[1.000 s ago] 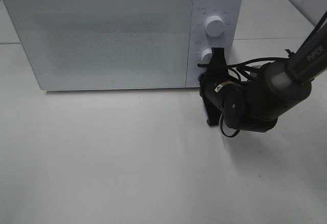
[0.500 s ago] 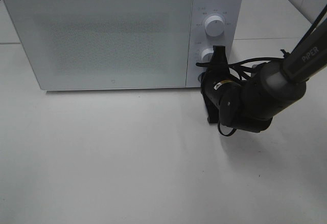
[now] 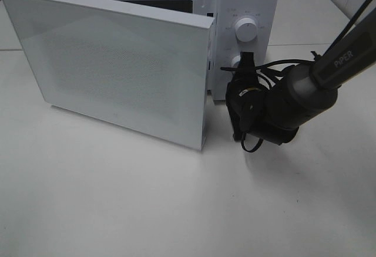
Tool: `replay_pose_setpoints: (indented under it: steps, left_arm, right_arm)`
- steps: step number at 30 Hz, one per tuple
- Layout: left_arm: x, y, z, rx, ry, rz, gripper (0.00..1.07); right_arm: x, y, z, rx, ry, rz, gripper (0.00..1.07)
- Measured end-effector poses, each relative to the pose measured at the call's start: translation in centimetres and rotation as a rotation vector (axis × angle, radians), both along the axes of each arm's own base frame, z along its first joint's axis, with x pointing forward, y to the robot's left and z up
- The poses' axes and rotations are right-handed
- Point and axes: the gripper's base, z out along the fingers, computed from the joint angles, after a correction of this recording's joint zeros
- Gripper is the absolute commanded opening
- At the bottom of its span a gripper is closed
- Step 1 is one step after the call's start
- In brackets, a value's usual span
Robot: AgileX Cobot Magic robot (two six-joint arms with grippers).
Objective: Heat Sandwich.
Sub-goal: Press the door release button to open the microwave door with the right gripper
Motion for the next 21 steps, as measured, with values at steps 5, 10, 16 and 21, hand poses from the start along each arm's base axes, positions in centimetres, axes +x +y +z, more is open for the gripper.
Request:
replay_pose_setpoints:
  steps: [5, 10, 16, 21]
  left_arm:
    - [0.0, 0.0, 0.0, 0.0, 0.0, 0.0, 0.96]
    - [0.0, 0.0, 0.0, 0.0, 0.0, 0.0, 0.96]
    - [0.0, 0.0, 0.0, 0.0, 0.0, 0.0, 0.96]
    - [0.0, 0.0, 0.0, 0.0, 0.0, 0.0, 0.96]
  right_arm:
    - [0.0, 0.11, 0.0, 0.006, 0.002, -0.008, 0.0]
    - [-0.01, 0.12, 0.01, -0.011, 0.003, -0.003, 0.0]
    - [0.02, 0.13, 0.0, -0.027, 0.01, 0.001, 0.0]
    - [0.06, 0.16, 0.02, -0.028, 0.01, 0.003, 0.0]
